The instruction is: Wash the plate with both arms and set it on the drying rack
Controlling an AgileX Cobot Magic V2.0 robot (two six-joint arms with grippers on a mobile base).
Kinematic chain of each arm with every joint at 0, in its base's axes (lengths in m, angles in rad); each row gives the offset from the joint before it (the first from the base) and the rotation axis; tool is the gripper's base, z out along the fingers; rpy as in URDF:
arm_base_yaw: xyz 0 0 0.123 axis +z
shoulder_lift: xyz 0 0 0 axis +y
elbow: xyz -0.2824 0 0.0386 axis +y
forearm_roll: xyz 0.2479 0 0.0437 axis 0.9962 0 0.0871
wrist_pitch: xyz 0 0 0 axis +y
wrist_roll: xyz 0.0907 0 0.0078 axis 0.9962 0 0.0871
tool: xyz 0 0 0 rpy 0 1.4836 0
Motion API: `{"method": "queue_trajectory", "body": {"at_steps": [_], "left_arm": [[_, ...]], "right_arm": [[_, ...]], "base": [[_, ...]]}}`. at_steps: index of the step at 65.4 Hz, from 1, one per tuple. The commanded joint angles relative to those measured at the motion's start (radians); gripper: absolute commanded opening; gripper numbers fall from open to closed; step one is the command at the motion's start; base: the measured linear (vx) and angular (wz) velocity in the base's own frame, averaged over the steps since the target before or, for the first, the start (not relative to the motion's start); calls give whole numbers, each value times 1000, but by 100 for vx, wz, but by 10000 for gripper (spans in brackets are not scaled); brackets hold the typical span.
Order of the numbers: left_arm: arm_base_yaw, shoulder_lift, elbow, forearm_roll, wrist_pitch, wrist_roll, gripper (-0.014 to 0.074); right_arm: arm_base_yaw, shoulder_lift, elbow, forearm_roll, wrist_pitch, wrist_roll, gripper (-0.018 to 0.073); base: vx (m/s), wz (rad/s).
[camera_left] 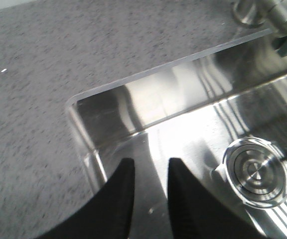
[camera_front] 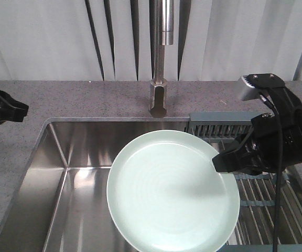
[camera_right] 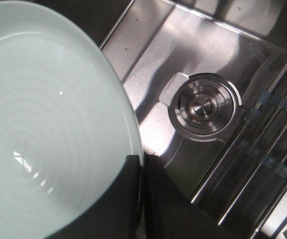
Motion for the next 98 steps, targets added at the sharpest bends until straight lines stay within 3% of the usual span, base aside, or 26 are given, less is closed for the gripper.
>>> {"method": "queue_trajectory", "body": {"at_steps": [1, 11, 18, 27, 41, 78, 98], "left_arm": [[-3, 1, -32, -186, -36, 160, 309], [-3, 46, -33, -361, -20, 340, 486], [-4, 85, -33, -475, 13, 466, 559], [-33, 134, -33, -589, 49, 630, 586], [-103, 199, -35, -650, 54, 794, 587], [-229, 438, -369, -634, 189, 821, 587], [-295, 530, -539, -634, 194, 830, 587]], "right_arm": [[-3, -27, -24, 46, -21, -4, -1], [-3, -27, -24, 46, -21, -4, -1], [-3, -27, -24, 46, -21, -4, -1], [-3, -27, -24, 46, -21, -4, -1], [-3, -27, -24, 46, -21, -4, -1], [-3, -27, -24, 46, -21, -4, -1], [-3, -27, -24, 46, -21, -4, -1]], "base": [[0, 0], [0, 0], [0, 0], [0, 0], [0, 0], [0, 0], [0, 0]]}}
